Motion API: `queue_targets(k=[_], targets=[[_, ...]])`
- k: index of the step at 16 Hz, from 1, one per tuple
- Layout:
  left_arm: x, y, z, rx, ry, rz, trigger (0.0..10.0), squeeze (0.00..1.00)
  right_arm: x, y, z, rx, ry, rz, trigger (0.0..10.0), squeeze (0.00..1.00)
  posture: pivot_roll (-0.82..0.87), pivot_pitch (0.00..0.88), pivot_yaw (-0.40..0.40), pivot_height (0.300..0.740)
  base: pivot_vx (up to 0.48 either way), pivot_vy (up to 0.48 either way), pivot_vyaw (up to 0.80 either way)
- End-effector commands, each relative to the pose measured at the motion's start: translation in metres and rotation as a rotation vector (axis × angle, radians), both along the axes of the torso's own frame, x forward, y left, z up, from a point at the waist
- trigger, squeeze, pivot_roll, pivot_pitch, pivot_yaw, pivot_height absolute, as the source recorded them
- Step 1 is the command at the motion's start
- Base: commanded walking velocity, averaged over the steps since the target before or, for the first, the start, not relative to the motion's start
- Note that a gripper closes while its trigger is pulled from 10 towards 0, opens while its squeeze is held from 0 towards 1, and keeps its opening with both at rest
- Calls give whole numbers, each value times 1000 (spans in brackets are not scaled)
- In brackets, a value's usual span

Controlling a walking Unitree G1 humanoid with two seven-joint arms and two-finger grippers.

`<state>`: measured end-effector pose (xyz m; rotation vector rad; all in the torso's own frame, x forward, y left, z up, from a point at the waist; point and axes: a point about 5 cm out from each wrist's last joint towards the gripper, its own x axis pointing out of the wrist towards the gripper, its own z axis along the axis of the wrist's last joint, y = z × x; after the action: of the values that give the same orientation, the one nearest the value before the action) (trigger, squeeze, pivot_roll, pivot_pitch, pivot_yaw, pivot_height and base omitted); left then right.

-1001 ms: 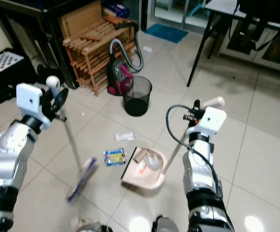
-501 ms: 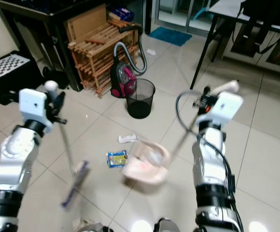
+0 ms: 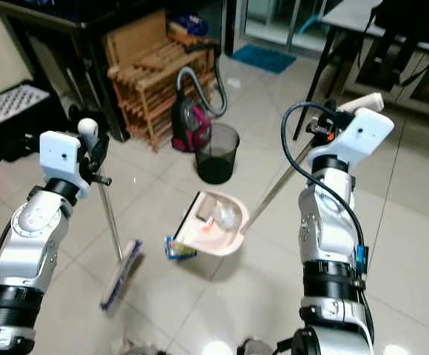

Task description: Sweep floor

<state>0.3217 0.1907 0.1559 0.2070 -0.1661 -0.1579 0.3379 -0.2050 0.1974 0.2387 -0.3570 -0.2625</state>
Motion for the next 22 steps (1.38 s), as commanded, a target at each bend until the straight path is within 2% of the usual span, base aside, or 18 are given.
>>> queue_targets(k=[1,5,14,22], targets=[[3,1,14,20,-65,9,10000,0,0,-1,25,-5,-73,-14,10000,0,-52,0,64,740,405,0,0],[3,2,16,13,-78,24,10000,0,2,0,36,-32,-84,-13,10000,0,-52,0,63,740,457,0,0],[4,-2,14,14,-78,17,10000,0,4,5,38,-12,-76,-5,10000,0,-49,0,58,740,480,0,-214],[4,-2,12,20,-74,18,10000,0,8,-4,41,43,-79,-67,10000,0,-47,0,54,740,480,0,0]])
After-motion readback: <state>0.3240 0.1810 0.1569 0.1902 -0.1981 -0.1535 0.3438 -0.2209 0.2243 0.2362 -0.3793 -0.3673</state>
